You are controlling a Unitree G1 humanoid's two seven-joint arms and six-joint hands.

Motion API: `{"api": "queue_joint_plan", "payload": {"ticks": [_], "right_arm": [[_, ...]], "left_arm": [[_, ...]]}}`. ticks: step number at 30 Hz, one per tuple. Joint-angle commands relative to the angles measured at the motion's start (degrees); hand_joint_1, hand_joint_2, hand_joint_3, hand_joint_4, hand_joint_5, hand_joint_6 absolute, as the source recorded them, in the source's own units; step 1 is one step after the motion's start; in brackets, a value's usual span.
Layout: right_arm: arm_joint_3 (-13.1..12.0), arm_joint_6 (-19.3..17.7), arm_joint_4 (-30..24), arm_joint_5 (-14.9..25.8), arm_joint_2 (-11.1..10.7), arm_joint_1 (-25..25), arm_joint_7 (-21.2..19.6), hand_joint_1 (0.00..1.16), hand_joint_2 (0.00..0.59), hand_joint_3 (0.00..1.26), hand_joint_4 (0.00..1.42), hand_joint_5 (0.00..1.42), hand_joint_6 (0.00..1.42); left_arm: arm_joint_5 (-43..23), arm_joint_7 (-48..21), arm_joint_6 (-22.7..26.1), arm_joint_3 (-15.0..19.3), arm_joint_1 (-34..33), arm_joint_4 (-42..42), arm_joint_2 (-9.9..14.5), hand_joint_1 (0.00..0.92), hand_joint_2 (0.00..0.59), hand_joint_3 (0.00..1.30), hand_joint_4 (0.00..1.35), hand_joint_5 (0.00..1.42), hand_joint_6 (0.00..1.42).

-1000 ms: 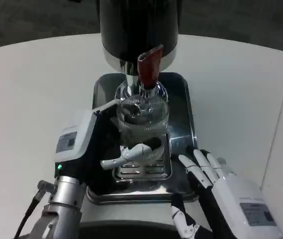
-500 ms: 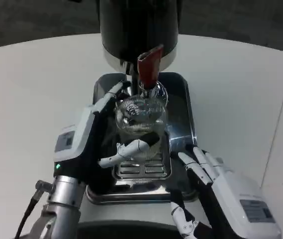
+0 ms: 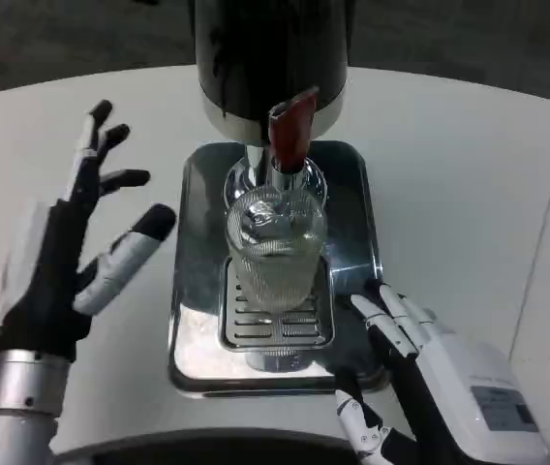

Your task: Grasp the cup under the faucet to collect the drink, then remove the cup.

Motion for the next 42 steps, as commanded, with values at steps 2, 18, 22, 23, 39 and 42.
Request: {"api": "queue_joint_plan", "payload": {"ticks": [2, 18, 22, 23, 39, 42], "right_arm": [[0.3, 0.7, -0.1, 0.2, 0.7, 0.8, -0.2, 0.29, 0.571, 0.16, 0.05, 0.08, 0.14], [0.1, 0.5, -2.3, 0.1, 0.8, 3.1, -0.2, 0.28, 0.571, 0.17, 0.06, 0.11, 0.20], [-0.7, 0.8, -2.6, 0.2, 0.9, 2.7, -0.2, 0.28, 0.571, 0.18, 0.06, 0.12, 0.21], [-0.9, 0.8, -2.7, 0.2, 0.9, 2.7, -0.2, 0.28, 0.571, 0.18, 0.06, 0.12, 0.22], [-1.2, 0.4, -3.9, 0.3, 1.1, 3.8, -0.6, 0.28, 0.571, 0.18, 0.07, 0.13, 0.22], [-1.2, 0.4, -4.3, 0.2, 1.1, 4.2, -0.7, 0.28, 0.571, 0.18, 0.07, 0.13, 0.23]], "left_arm": [[-14.2, -11.4, 8.4, 3.6, 4.5, -10.9, -0.2, 0.000, 0.052, 0.01, 0.00, 0.31, 0.29], [-44.6, -35.5, 25.5, 10.2, -1.4, -20.4, -1.4, 0.000, 0.098, 0.00, 0.00, 0.10, 0.14], [-44.2, -39.5, 25.1, 10.7, -4.2, -22.5, 0.2, 0.000, 0.101, 0.00, 0.00, 0.05, 0.07], [-44.1, -40.2, 24.8, 11.0, -4.7, -23.3, 0.7, 0.000, 0.102, 0.00, 0.00, 0.04, 0.05], [-43.5, -46.5, 26.0, 11.9, -12.6, -25.8, 4.5, 0.000, 0.225, 0.00, 0.00, 0.11, 0.06], [-42.3, -47.7, 26.0, 10.8, -13.8, -23.7, 4.4, 0.000, 0.232, 0.00, 0.00, 0.11, 0.05]]}}
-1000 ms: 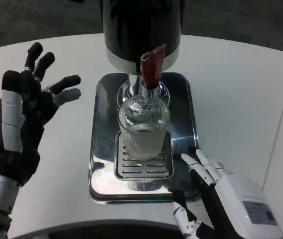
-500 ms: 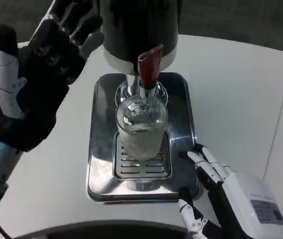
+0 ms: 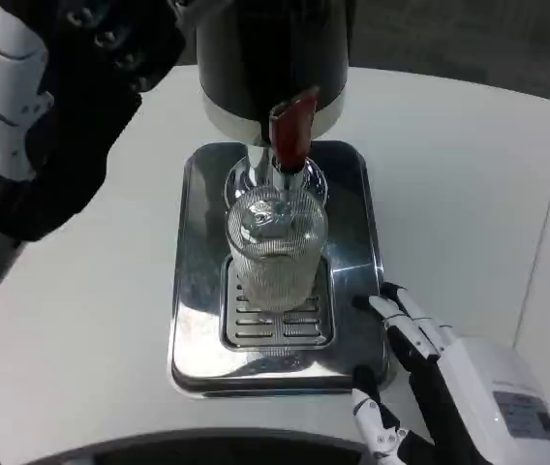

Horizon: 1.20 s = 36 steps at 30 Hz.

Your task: Grasp the cup under the faucet to collect the drink, then remove the cup.

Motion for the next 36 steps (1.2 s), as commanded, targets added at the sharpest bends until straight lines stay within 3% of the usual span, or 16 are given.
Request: {"api": "queue_joint_plan", "payload": {"ticks": [1, 10, 20, 36], "right_arm": [[-0.2, 0.2, -1.4, 0.0, 0.3, 1.1, -0.7, 0.28, 0.571, 0.18, 0.07, 0.13, 0.23], [-0.6, 0.3, -1.9, 0.1, 0.6, 1.7, -0.8, 0.28, 0.571, 0.18, 0.08, 0.13, 0.23], [-0.8, 0.6, -1.9, 0.2, 0.9, 1.9, -0.6, 0.28, 0.571, 0.19, 0.09, 0.14, 0.24], [-0.5, 0.7, -1.4, 0.2, 1.6, 1.4, -0.5, 0.34, 0.563, 0.19, 0.09, 0.15, 0.27]], "left_arm": [[2.1, -2.3, 0.8, -2.2, -2.0, 3.0, 0.1, 0.000, 0.233, 0.00, 0.00, 0.11, 0.05], [7.3, -5.6, -0.8, -6.3, -5.8, 9.0, -0.8, 0.000, 0.276, 0.00, 0.00, 0.10, 0.03], [14.0, -8.9, -6.0, -9.8, -5.7, 12.1, -1.9, 0.000, 0.212, 0.00, 0.00, 0.08, 0.03], [24.1, -10.3, -16.5, -12.8, -5.2, 9.4, 2.1, 0.000, 0.174, 0.00, 0.00, 0.08, 0.04]]}}
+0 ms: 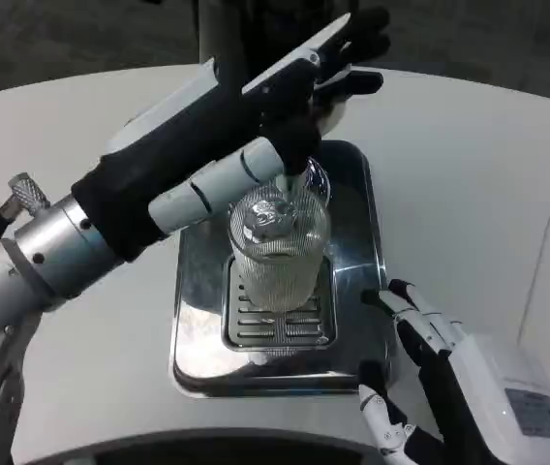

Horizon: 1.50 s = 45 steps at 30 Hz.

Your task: Grasp the cup under the faucet to collect the drink, then remove the cup.

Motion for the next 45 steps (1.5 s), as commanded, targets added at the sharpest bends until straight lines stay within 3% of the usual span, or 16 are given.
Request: {"api": "queue_joint_plan", "payload": {"ticks": [1, 11, 14, 18, 24, 28, 39, 45], "right_arm": [[0.2, 0.7, 0.0, 0.2, 0.7, 0.5, -0.4, 0.34, 0.563, 0.19, 0.09, 0.15, 0.27], [-0.2, 0.9, -0.2, 0.8, 1.6, 0.7, -0.3, 0.35, 0.550, 0.17, 0.10, 0.15, 0.27], [-0.4, 1.8, 0.2, 1.6, 2.4, -0.3, 0.1, 0.35, 0.496, 0.15, 0.09, 0.13, 0.27], [-0.4, 3.2, 1.6, 2.2, 3.4, -2.6, 0.2, 0.46, 0.341, 0.12, 0.07, 0.12, 0.27], [-0.7, 6.0, 5.1, 4.6, 5.9, -7.4, 0.0, 0.57, 0.278, 0.07, 0.04, 0.09, 0.26], [-1.7, 6.6, 9.1, 8.7, 7.6, -11.1, -1.3, 0.60, 0.247, 0.04, 0.00, 0.05, 0.25], [-2.2, 6.1, 15.4, 14.7, 9.8, -16.9, -5.7, 0.65, 0.215, 0.00, 0.00, 0.00, 0.13], [-1.7, 4.4, 19.0, 18.9, 9.0, -20.5, -5.7, 0.66, 0.197, 0.00, 0.00, 0.00, 0.12]], "left_arm": [[4.0, -1.5, -5.1, -1.9, 0.8, -1.2, 2.1, 0.000, 0.165, 0.00, 0.00, 0.09, 0.04], [13.8, 1.3, -16.9, -3.3, 0.9, -1.3, 6.1, 0.000, 0.158, 0.01, 0.00, 0.09, 0.04], [15.3, 2.5, -18.2, -3.4, 1.1, -1.2, 6.8, 0.000, 0.164, 0.01, 0.00, 0.09, 0.04], [17.9, 4.4, -19.8, -3.3, 1.3, -1.4, 7.5, 0.000, 0.165, 0.02, 0.00, 0.09, 0.04], [18.4, 5.5, -19.8, -3.7, 1.7, -1.9, 7.9, 0.000, 0.164, 0.02, 0.00, 0.10, 0.04], [17.6, 5.8, -19.0, -3.7, 1.8, -2.5, 8.1, 0.000, 0.163, 0.02, 0.00, 0.10, 0.04], [16.7, 5.8, -16.9, -3.8, 2.7, -4.5, 9.1, 0.000, 0.162, 0.02, 0.00, 0.10, 0.04], [16.3, 6.1, -16.1, -3.7, 3.0, -5.4, 9.2, 0.000, 0.162, 0.02, 0.00, 0.10, 0.05]]}}
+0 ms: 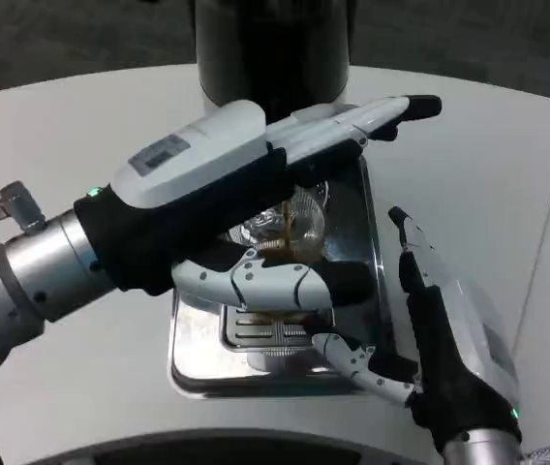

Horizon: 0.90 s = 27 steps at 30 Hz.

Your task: Grasp the cup under the faucet to collect the drink, then remove the cup.

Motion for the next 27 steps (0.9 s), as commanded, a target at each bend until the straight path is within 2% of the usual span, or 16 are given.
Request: {"api": "queue_joint_plan", "payload": {"ticks": [1, 7, 12, 27], "right_arm": [[0.6, -1.8, 2.5, 2.7, -0.4, -2.4, -0.2, 0.66, 0.199, 0.00, 0.00, 0.00, 0.11], [0.8, -3.4, 7.0, 6.4, -1.1, -6.2, 0.1, 0.66, 0.198, 0.00, 0.00, 0.00, 0.10], [1.0, -4.8, 10.1, 7.9, -1.6, -9.3, -0.5, 0.67, 0.203, 0.00, 0.00, 0.00, 0.09], [-0.4, -9.4, 21.0, 13.3, -0.9, -15.8, -4.0, 0.68, 0.201, 0.00, 0.00, 0.00, 0.08]], "left_arm": [[-0.6, -0.2, 0.2, -0.5, 1.0, -1.4, 0.7, 0.000, 0.162, 0.02, 0.00, 0.10, 0.05], [-0.6, 0.3, 0.6, -0.3, 1.8, -1.8, 0.8, 0.000, 0.161, 0.02, 0.00, 0.10, 0.05], [-0.6, 0.5, 0.9, -0.2, 2.1, -2.1, 1.0, 0.000, 0.161, 0.02, 0.00, 0.10, 0.05], [-0.4, 0.9, 1.2, -0.2, 2.6, -2.2, 1.6, 0.000, 0.160, 0.03, 0.00, 0.10, 0.05]]}}
